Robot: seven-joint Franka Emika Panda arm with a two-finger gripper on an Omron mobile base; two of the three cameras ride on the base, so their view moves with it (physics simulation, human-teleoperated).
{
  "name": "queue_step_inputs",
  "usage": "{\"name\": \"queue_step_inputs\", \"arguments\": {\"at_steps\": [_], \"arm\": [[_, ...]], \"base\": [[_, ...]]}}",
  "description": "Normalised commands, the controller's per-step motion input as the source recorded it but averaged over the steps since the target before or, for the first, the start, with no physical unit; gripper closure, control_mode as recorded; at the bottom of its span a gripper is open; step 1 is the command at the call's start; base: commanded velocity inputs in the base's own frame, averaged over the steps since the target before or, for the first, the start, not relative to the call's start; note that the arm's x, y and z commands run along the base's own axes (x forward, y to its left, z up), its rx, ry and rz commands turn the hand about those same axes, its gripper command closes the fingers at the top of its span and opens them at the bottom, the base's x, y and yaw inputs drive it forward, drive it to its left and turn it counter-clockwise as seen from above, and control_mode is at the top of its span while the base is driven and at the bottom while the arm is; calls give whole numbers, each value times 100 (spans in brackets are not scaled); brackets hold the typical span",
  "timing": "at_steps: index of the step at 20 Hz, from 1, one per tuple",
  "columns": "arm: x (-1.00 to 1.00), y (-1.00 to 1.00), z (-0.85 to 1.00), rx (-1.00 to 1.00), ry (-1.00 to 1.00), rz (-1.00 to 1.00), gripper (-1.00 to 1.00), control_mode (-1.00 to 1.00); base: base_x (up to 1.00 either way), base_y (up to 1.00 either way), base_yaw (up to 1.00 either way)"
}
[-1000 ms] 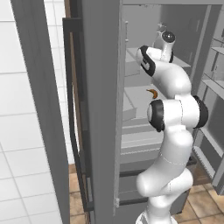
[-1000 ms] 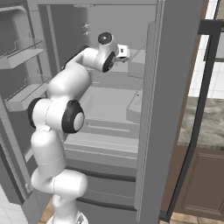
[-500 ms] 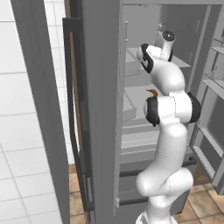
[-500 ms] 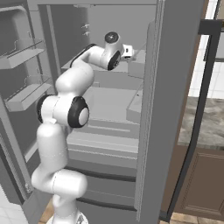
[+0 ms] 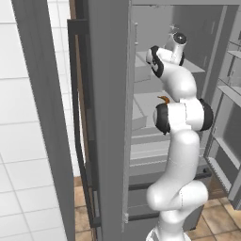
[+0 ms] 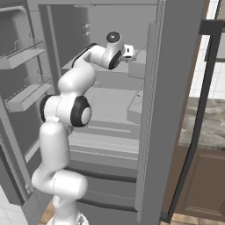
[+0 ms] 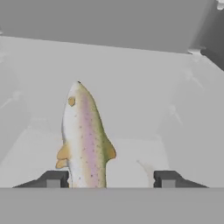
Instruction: Take the fish out of the fridge, briefly rinse it in the sink, and place it on the tray next to the sink.
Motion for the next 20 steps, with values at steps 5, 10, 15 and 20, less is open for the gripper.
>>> {"name": "queue_step_inputs", "arguments": {"at_steps": [5,10,15,20], "arm": [[11,0,-3,0,0,-1,100,-100],[-22,15,0,0,0,0,100,-100],[-99,41,1,0,-13,0,100,-100],[-100,38,0,0,-23,-1,100,-100]], "base": [[0,0,0],[0,0,0],[0,0,0],[0,0,0]]}}
